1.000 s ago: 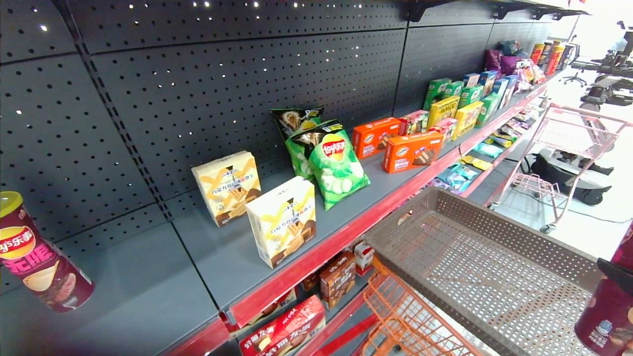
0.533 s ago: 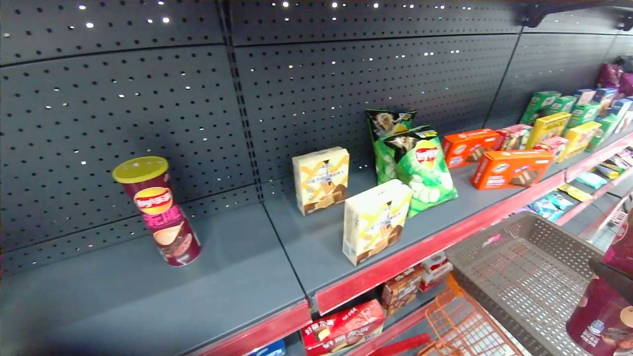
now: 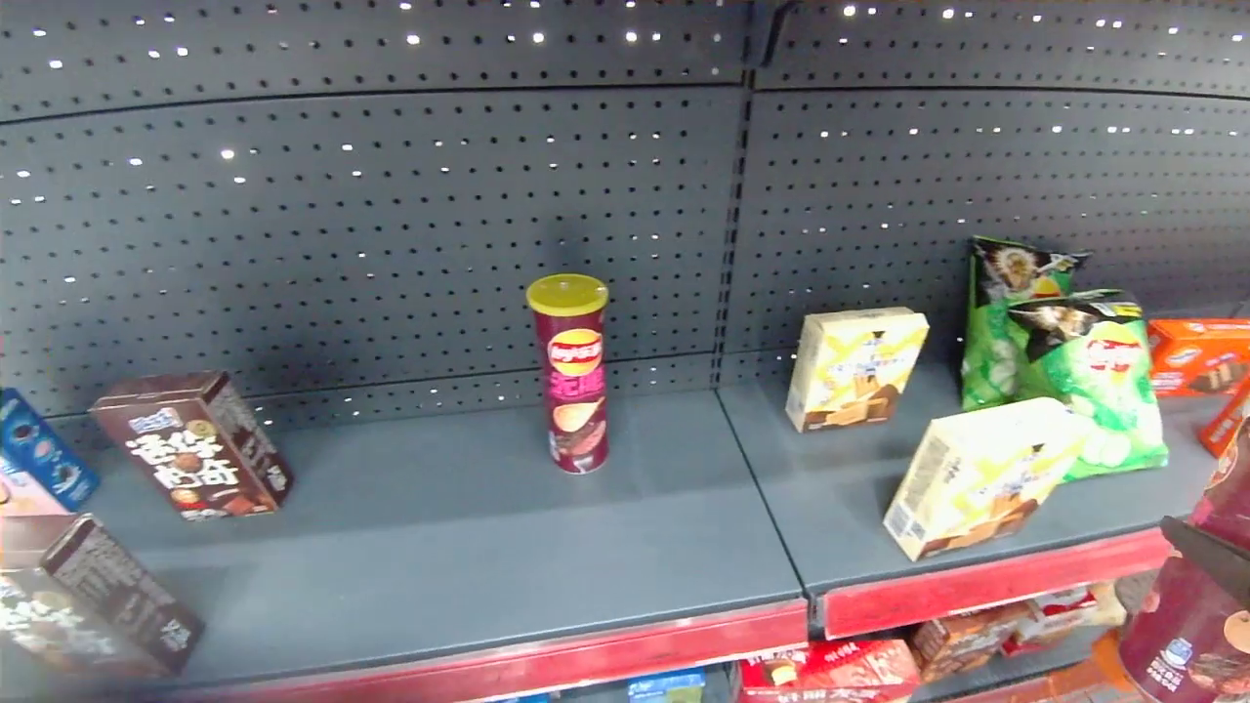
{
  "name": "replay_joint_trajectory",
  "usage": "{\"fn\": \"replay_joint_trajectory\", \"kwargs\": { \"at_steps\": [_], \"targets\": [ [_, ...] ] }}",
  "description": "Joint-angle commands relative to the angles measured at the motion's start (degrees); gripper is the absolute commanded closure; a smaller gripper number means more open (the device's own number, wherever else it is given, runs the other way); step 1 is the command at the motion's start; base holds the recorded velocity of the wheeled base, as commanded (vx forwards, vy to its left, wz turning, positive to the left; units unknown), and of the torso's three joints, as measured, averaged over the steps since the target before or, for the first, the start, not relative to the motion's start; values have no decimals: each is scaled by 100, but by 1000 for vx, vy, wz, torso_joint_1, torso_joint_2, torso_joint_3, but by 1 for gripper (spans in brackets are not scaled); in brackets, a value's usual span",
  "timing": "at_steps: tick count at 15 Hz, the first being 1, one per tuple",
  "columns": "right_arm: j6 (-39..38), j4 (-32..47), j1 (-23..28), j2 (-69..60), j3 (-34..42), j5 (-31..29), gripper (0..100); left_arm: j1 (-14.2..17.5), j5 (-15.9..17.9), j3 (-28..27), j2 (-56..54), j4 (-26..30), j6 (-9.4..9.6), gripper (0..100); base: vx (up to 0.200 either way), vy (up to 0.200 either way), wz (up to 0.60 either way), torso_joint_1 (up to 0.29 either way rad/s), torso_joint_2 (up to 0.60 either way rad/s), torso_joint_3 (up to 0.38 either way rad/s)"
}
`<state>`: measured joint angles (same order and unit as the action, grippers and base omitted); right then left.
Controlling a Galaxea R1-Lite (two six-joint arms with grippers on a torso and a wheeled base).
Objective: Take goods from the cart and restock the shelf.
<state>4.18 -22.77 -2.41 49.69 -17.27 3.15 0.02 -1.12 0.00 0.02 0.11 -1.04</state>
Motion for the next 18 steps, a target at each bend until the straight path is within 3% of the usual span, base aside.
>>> {"fn": "replay_joint_trajectory", "kwargs": {
  "at_steps": [1, 8, 13, 18],
  "targets": [
    [4, -8, -5, -12, 14, 2, 100, 6, -2, 0, -2, -2, -2, 0, 0, 0, 0, 0, 0, 0],
    [-313, -34, -14, -943, 75, 72, 100, -2, -2, 0, -2, -2, -2, 0, 0, 0, 0, 0, 0, 0],
    [-295, -210, -761, -1269, 93, 160, 100, -2, -2, 0, -2, -2, -2, 0, 0, 0, 0, 0, 0, 0],
    [-207, -157, -550, -2192, 778, 186, 100, 6, -2, 0, -2, -2, -2, 0, 0, 0, 0, 0, 0, 0]
  ]
}}
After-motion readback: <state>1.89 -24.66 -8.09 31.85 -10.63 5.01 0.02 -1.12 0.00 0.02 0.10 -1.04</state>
